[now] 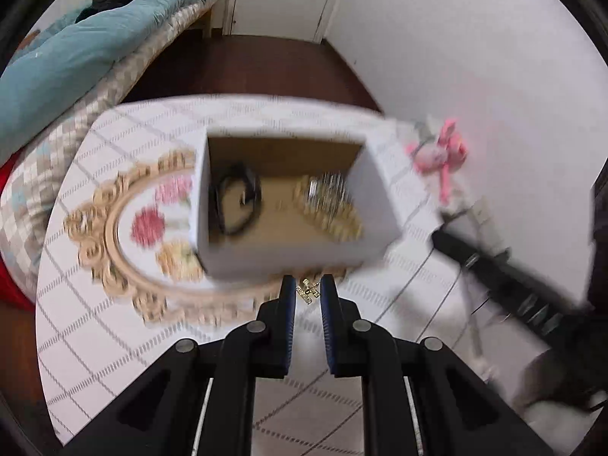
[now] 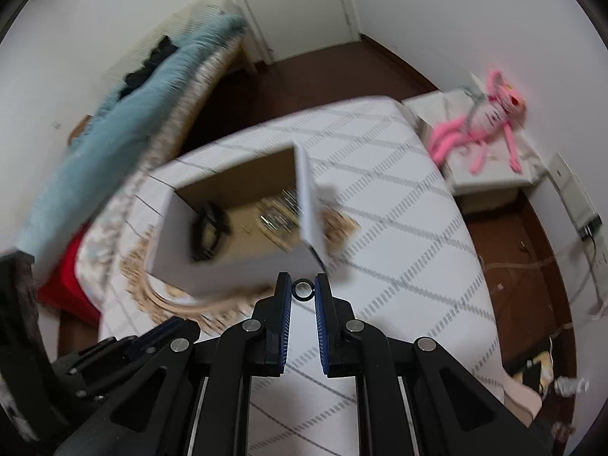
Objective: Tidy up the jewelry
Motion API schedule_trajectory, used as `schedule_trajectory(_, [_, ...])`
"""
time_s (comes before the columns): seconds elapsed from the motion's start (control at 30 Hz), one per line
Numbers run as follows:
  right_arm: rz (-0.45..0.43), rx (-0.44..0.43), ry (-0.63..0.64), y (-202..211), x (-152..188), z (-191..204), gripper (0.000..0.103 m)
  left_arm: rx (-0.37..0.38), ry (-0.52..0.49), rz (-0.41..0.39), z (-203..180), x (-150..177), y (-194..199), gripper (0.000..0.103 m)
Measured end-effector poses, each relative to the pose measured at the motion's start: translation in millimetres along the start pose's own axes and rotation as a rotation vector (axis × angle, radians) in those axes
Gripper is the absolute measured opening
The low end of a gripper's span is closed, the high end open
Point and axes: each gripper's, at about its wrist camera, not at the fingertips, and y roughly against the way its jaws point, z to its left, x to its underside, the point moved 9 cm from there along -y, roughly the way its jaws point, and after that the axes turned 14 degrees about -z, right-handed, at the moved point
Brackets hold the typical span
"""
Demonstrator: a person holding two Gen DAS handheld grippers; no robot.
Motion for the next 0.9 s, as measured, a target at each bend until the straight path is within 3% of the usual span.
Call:
schedule_trajectory(0.1, [-0.003, -0.041, 0.020, -10.3, -24.8, 19.5, 0.013, -0.003, 0.010, -0.012, 11.4, -34.3, -7.3, 0.010])
schedule_trajectory(0.17, [0.008, -0.055, 0.036, -23.2, -36.8, 28.0, 0.013, -0.011, 0.026, 0.022, 22.2, -50.2, -22.8, 0.010])
schedule_trajectory(0.23, [0.037, -0.062, 0.040, -41.4, -45.2, 32.6, 0.013, -0.014, 0.037, 0.066, 30.5, -56.4, -37.1, 0.011])
schedule_trajectory(0.47, [0.230, -0.071, 0.026, -95.6, -35.8, 30.9, 0.014, -0.157, 0.015, 0.159, 59.2, -49.5, -58.9, 0.016])
schedule_trajectory(0.5, [0.261, -0.061, 0.028, -99.1, -33.3, 28.8, 0.014, -0.174, 0.013, 0.162, 62.8, -48.2, -59.7, 0.019])
schedule_trajectory(0.53, [0.267, -0.057, 0.030, -100.0, -32.2, 26.9, 0.018, -0.195, 0.013, 0.158, 66.5, -47.8, -58.4, 0.033])
schedule_trajectory(0.57, [0.260, -0.044, 0.040, -98.6, -33.5, 24.8, 0.028, -0.215, 0.013, 0.149, 69.8, -48.1, -57.2, 0.056])
schedule_trajectory(0.6, [0.254, -0.034, 0.049, -96.9, -34.1, 23.3, 0.034, -0.233, 0.013, 0.136, 72.6, -48.9, -54.9, 0.065])
schedule_trajectory(0.63, [0.254, -0.041, 0.050, -94.9, -34.5, 23.3, 0.043, -0.253, 0.011, 0.117, 75.6, -50.3, -52.1, 0.071])
schedule_trajectory(0.7, [0.248, -0.042, 0.061, -91.1, -37.2, 23.2, 0.047, -0.287, -0.001, 0.095, 79.7, -52.8, -48.6, 0.072])
schedule_trajectory(0.77, [0.221, 0.004, 0.120, -86.1, -41.7, 23.1, 0.067, -0.321, -0.011, 0.077, 85.0, -51.6, -44.6, 0.080])
schedule_trajectory(0.8, [0.212, 0.024, 0.143, -83.2, -43.1, 21.9, 0.071, -0.329, -0.010, 0.067, 86.7, -51.6, -43.1, 0.083])
schedule_trajectory(0.9, [0.185, 0.113, 0.227, -75.0, -44.3, 15.4, 0.089, -0.349, -0.021, 0.032, 90.9, -46.4, -37.7, 0.102])
